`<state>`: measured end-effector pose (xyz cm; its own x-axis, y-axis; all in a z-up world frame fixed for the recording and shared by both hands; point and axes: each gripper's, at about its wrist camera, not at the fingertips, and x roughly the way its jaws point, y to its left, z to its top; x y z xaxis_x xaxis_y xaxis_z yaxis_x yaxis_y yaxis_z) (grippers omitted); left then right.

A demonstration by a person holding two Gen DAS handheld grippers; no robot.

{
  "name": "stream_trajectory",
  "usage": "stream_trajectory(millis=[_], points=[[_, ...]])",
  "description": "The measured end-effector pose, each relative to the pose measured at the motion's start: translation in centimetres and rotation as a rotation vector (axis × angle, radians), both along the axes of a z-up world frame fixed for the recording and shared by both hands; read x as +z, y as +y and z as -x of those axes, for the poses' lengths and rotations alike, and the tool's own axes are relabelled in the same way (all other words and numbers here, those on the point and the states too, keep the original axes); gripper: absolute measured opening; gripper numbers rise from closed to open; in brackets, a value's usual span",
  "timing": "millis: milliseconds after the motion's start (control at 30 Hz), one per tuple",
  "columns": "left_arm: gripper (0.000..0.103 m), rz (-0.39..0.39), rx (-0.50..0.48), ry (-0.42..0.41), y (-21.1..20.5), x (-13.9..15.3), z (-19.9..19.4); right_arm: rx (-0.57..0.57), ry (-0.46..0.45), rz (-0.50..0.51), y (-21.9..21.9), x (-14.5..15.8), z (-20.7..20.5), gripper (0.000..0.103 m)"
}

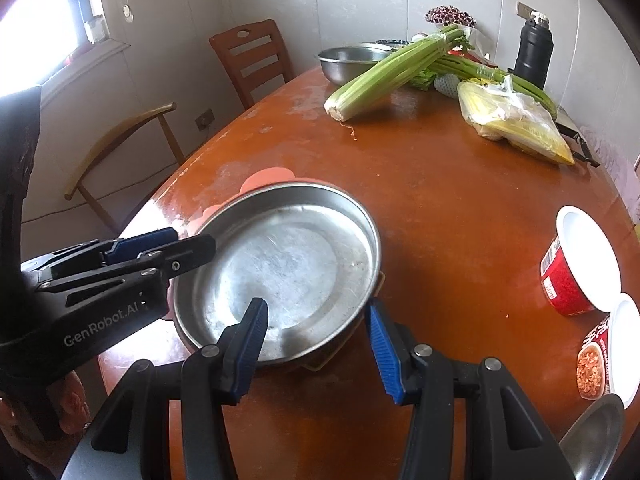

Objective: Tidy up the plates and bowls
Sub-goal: 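Lower the steel pan onto the terracotta plate and open the left gripper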

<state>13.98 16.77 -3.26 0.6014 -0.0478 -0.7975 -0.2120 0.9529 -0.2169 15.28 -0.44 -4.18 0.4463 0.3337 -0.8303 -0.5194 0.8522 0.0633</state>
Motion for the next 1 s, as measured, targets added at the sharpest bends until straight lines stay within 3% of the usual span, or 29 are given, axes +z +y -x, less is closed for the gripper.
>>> stream_trajectory(millis=[200, 300, 367, 633, 1000], points=[[0.041, 0.030, 0.047, 0.002, 1.6, -0.3, 0.2, -0.018, 0.005, -0.045, -0.8, 0.5, 0.1, 0.051], [0.048, 0.130, 0.026, 0.009, 2.1, -0.9, -0.1, -0.050, 0.016, -0.082, -2.0, 1.0, -0.2, 0.052], [0.051, 0.158, 0.021, 0.018, 2.0, -1.3, -0.3, -0.069, 0.020, -0.095, -2.5, 1.0, -0.4, 0.056], [0.056, 0.132, 0.026, 0.074, 0.6, -3.2, -1.5, -0.073, 0.116, -0.124, -2.4, -1.2, -1.2, 0.056], [0.056, 0.128, -0.010, 0.094, -1.1, -3.1, -3.4, -0.071, 0.106, -0.105, -2.3, -1.9, -1.7, 0.058]])
